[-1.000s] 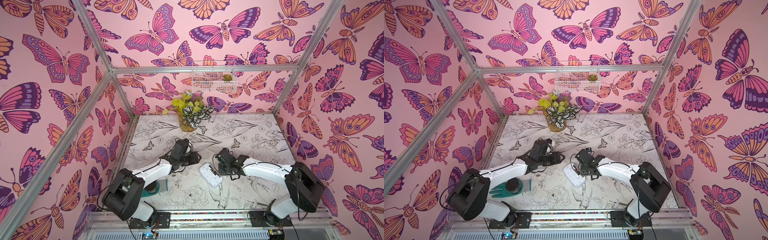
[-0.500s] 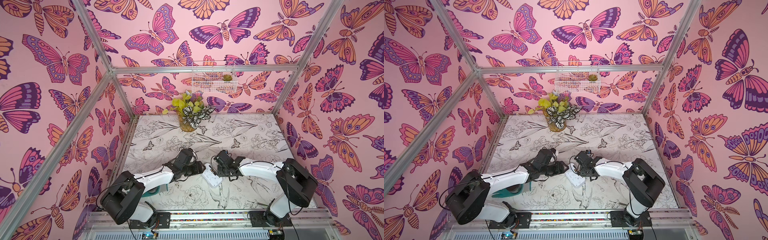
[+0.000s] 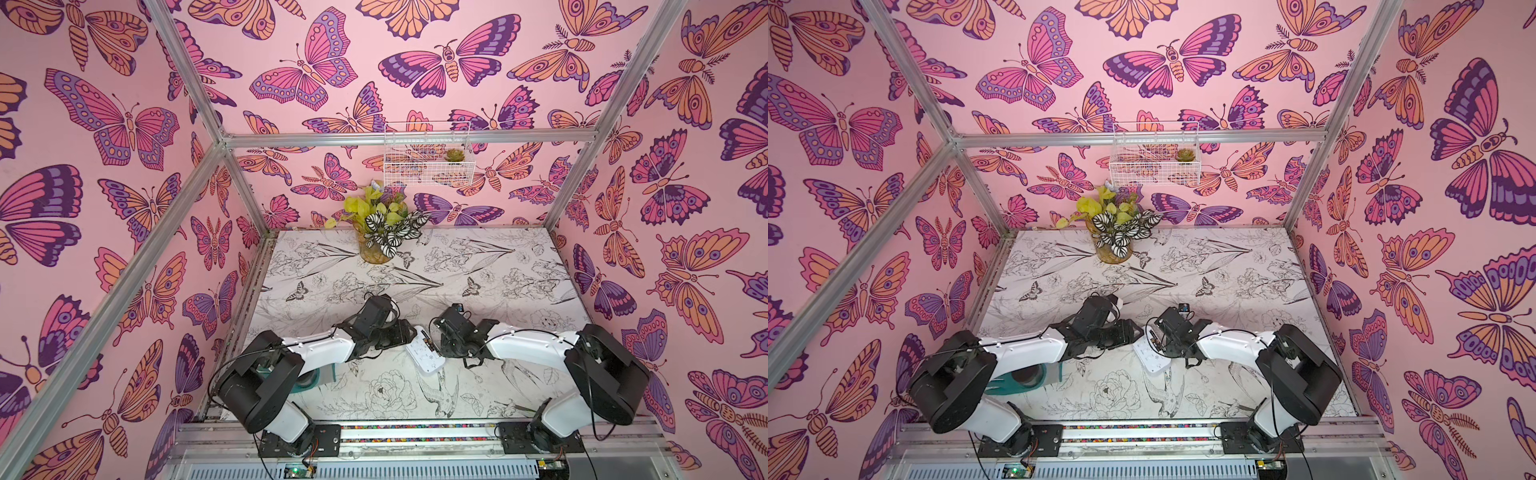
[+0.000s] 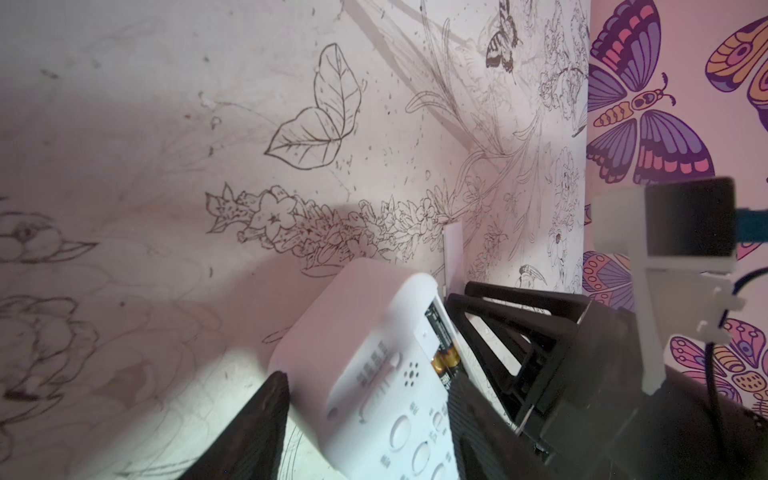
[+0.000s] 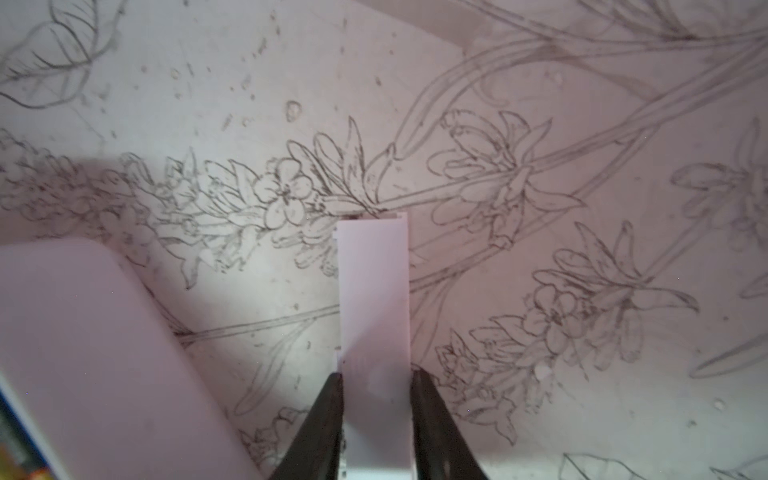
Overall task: Insert the battery into the alarm
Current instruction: Move the cover to the center of the board.
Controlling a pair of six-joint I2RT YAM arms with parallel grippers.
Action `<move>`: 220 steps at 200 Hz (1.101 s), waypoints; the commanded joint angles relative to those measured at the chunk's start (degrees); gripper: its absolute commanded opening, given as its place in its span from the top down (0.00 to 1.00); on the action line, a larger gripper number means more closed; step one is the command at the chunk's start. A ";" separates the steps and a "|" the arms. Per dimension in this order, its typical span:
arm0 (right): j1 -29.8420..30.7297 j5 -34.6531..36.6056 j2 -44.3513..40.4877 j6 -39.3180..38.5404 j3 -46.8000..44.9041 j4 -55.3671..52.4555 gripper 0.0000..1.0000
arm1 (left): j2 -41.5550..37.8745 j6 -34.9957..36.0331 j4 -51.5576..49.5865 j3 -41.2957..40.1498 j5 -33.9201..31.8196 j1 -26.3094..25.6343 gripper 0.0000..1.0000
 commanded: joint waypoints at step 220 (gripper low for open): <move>2.56 -4.76 -7.70 4.61 -10.28 -5.71 0.76 | -12.09 -3.65 -3.94 -2.43 0.63 -2.06 0.38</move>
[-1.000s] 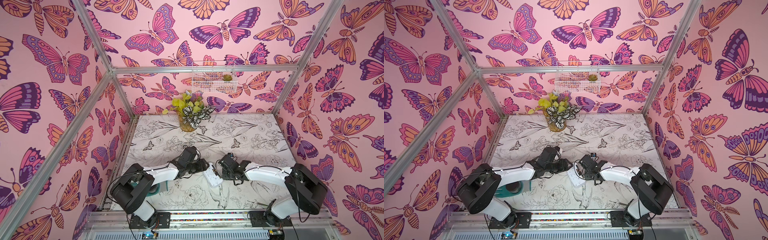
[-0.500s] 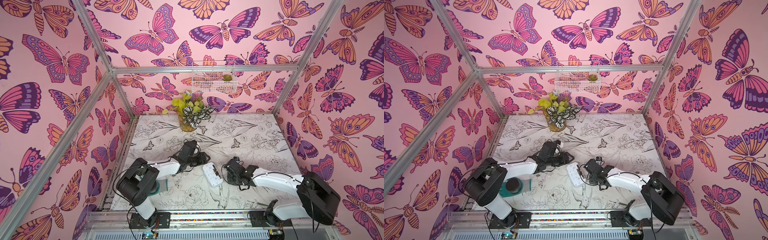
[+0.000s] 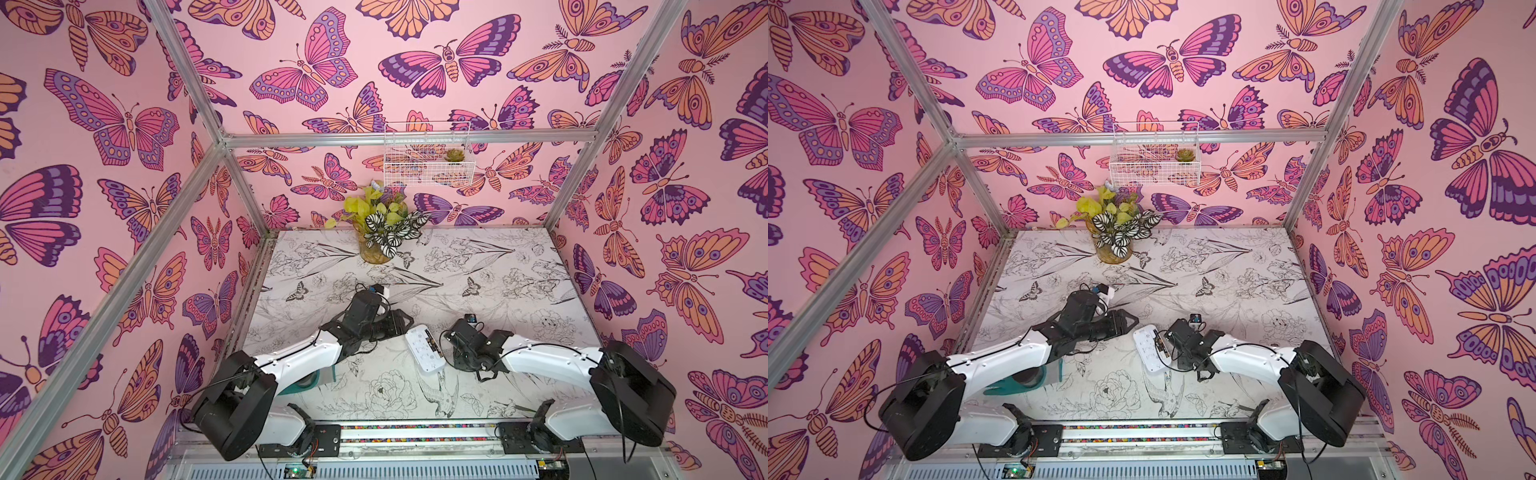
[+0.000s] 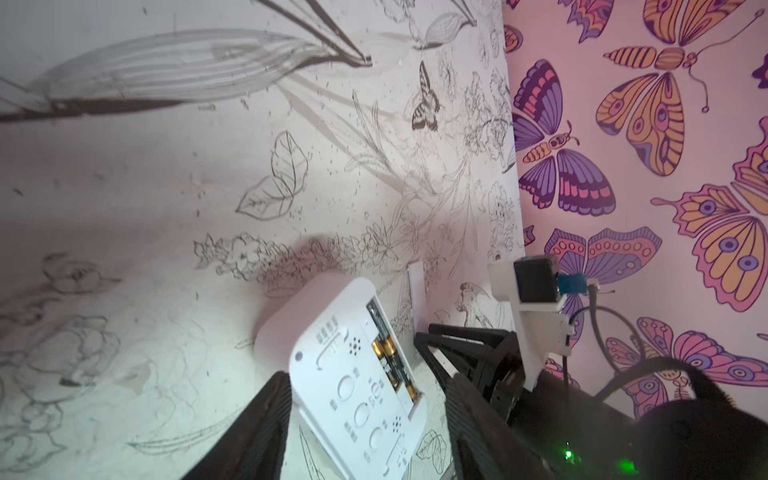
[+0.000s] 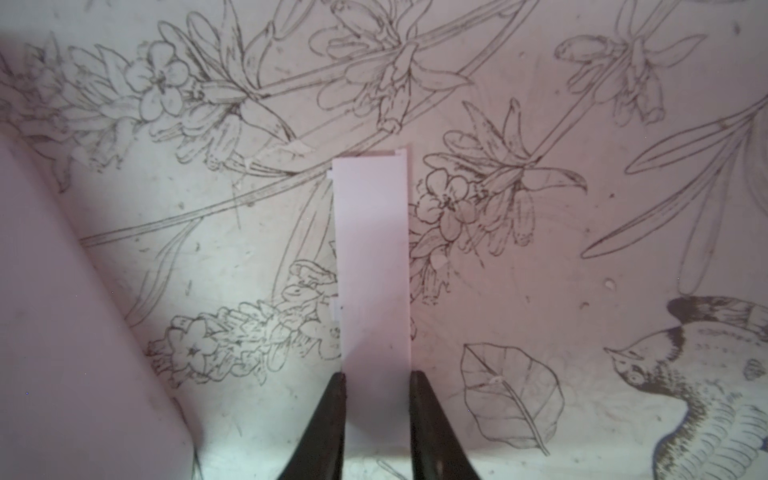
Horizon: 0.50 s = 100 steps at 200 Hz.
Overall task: Insert the battery into the alarm
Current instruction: Move the cover to the center of the board.
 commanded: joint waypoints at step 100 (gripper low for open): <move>0.91 -6.54 -10.98 3.73 -12.13 1.95 0.74 | 10.36 -7.89 -0.84 12.85 -1.71 -10.78 0.44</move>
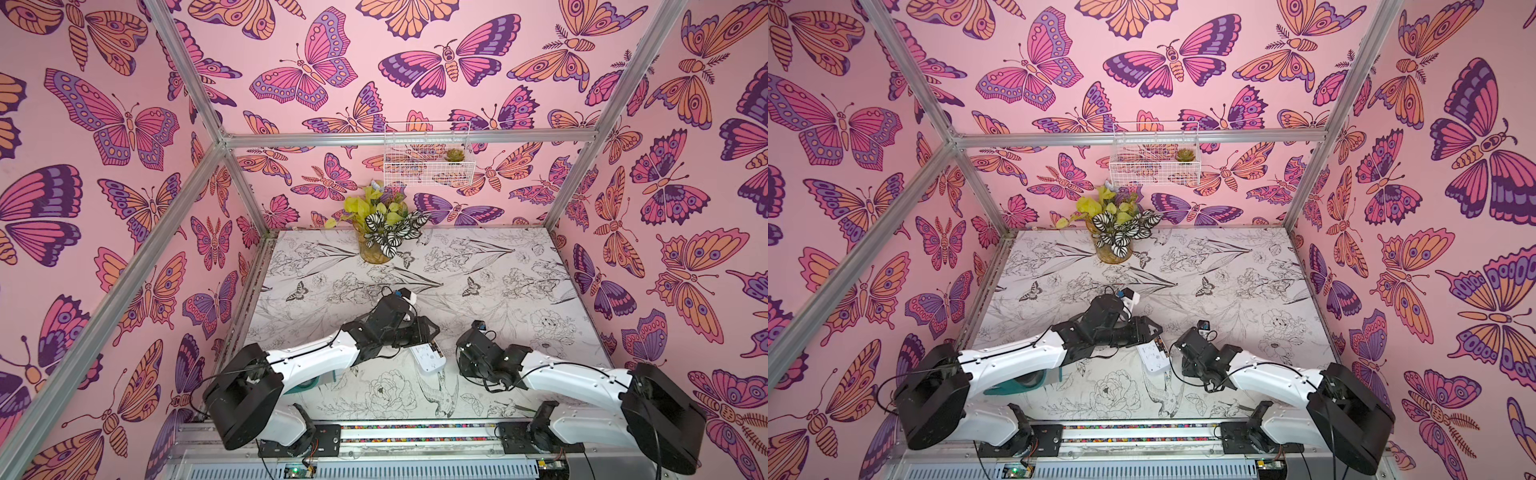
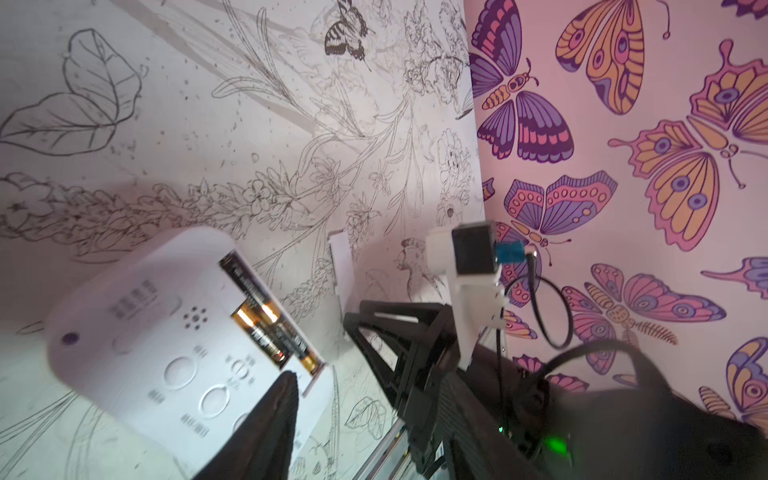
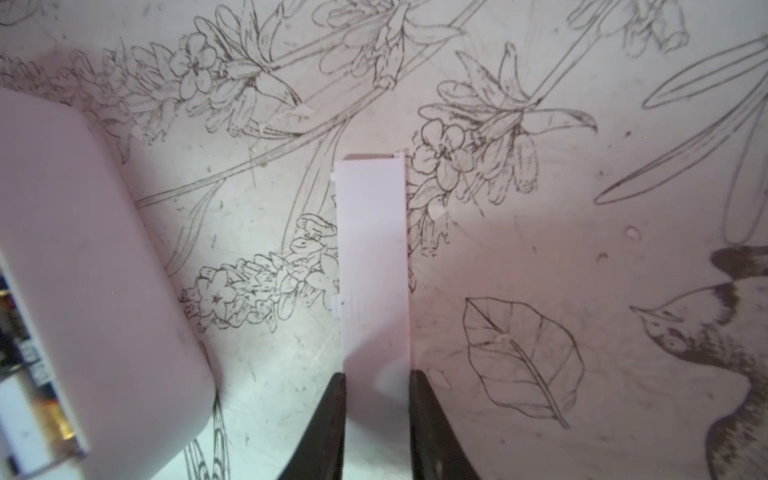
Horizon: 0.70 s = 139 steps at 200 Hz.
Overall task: Insert the battery into the alarm
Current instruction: Move the cover to the center of the board.
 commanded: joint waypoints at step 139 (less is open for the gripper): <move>0.44 -2.82 -3.07 1.49 -4.09 -1.92 0.74 | 26.47 -5.49 -2.26 19.09 3.19 -1.91 0.45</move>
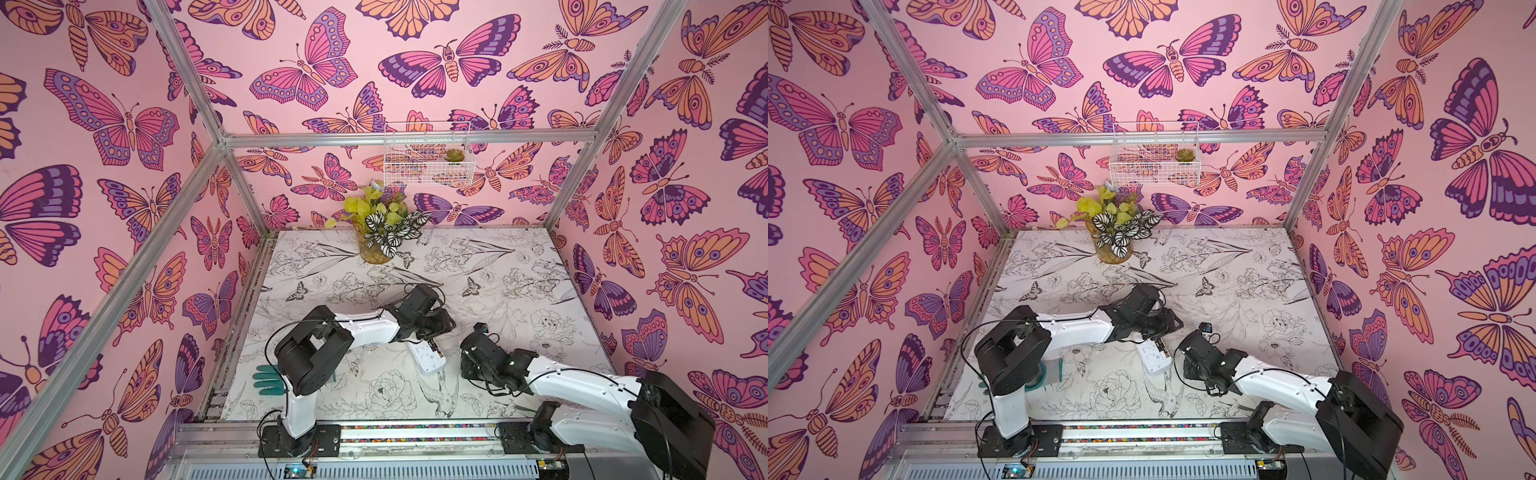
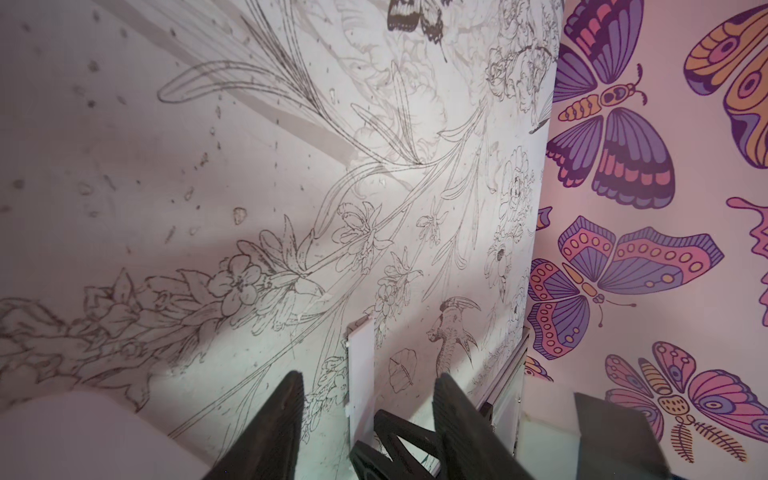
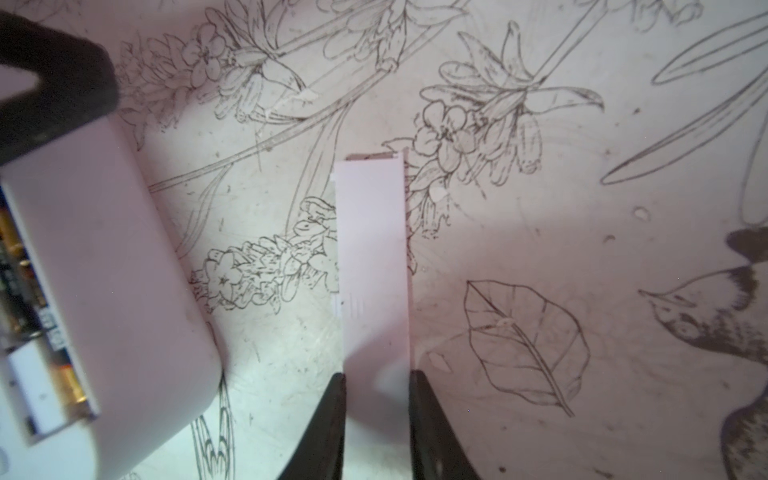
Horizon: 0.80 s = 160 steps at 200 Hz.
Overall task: Insert the battery into the alarm
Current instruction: Move the cover to the center of the board.
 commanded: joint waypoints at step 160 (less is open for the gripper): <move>0.18 -2.90 -5.90 1.00 -5.42 1.38 0.75 | 6.31 -3.74 -10.46 5.95 -4.45 -7.06 0.42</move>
